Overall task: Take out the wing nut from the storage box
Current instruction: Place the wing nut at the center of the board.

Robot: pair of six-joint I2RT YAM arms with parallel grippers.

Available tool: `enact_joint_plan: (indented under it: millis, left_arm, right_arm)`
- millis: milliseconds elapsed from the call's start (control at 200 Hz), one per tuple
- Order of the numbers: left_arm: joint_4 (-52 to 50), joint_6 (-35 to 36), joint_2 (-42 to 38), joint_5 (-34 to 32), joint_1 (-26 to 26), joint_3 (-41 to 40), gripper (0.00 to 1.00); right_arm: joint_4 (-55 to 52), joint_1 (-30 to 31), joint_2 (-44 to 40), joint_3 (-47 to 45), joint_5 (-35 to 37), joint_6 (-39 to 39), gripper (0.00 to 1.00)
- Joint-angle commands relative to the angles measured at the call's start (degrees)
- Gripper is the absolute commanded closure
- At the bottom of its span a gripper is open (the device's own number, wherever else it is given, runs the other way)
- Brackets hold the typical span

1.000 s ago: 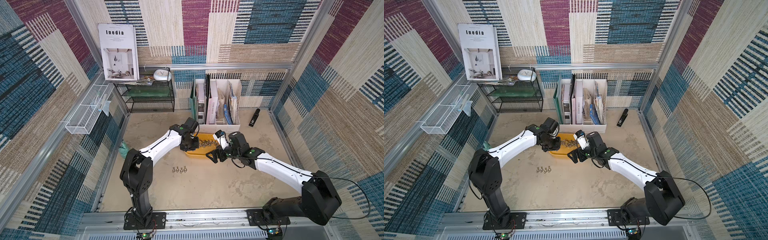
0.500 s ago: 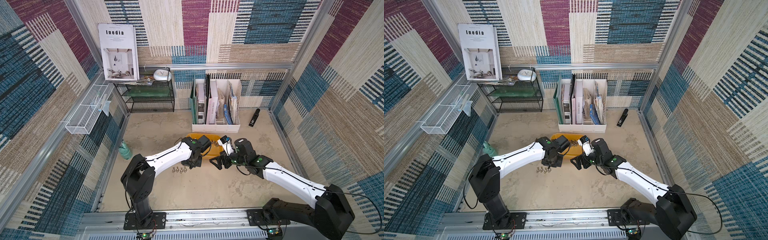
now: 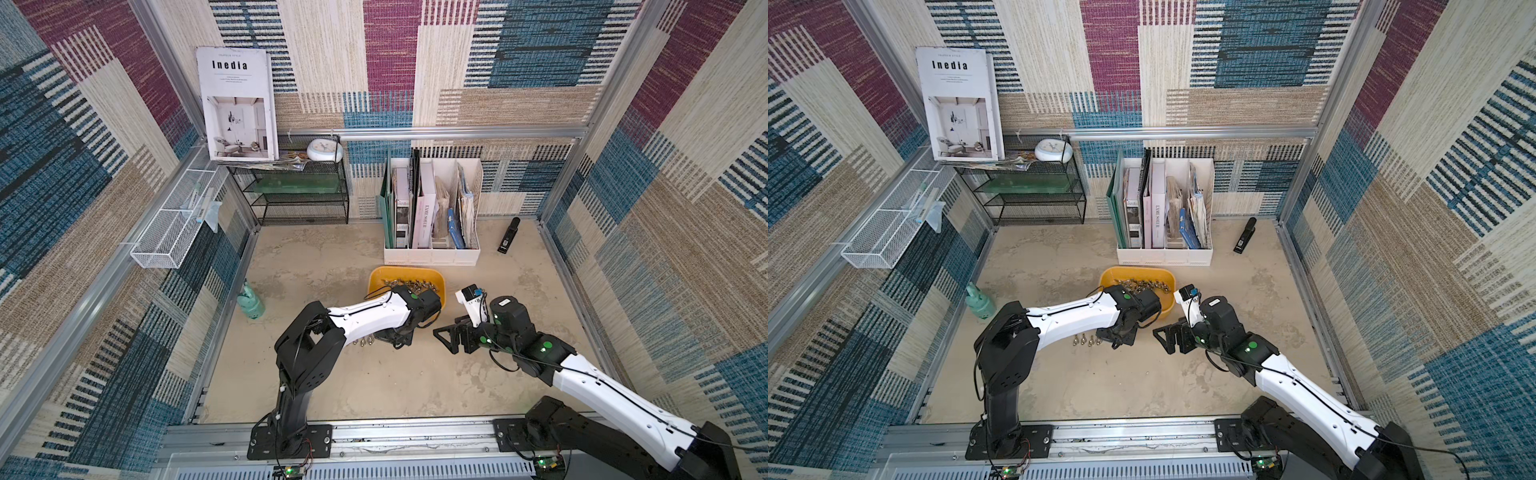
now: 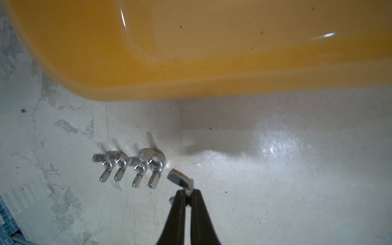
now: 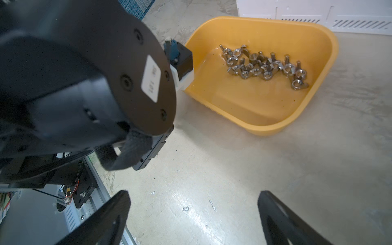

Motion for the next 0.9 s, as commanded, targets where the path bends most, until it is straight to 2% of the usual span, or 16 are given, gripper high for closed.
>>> enact_joint_plan:
  millis: [0,155,491,751,891]
  left_arm:
    - [-1.97,-1.23,1.48,-2.49,-0.71,0.52,0.90]
    - [-3.22,-2.26,3.39,-5.08,-1.47,0.92,0.90]
    - [-4.48,-1.97,6.57,-9.40,-2.53,1.22,0.90]
    - [-4.61,-1.87,9.85,-9.32,-2.59,2.36,0.90]
    - [-4.61,-1.72,11.31,-8.01,-2.96,3.26,0.86]
  right_arm:
    - [-2.65,0.06,-2.60,-0.80,2.35,3.21,0.01]
    - [-3.53,0.03,-4.80,-1.42,2.78,3.93,0.01]
    - [-2.70,0.10,-4.05,-1.35,2.27,3.71,0.01]
    - [-2.38,0.03,-2.97,-0.86,2.41,3.14,0.01]
    - [-3.01,0.03,-2.94,-0.47,3.08,2.61,0.01]
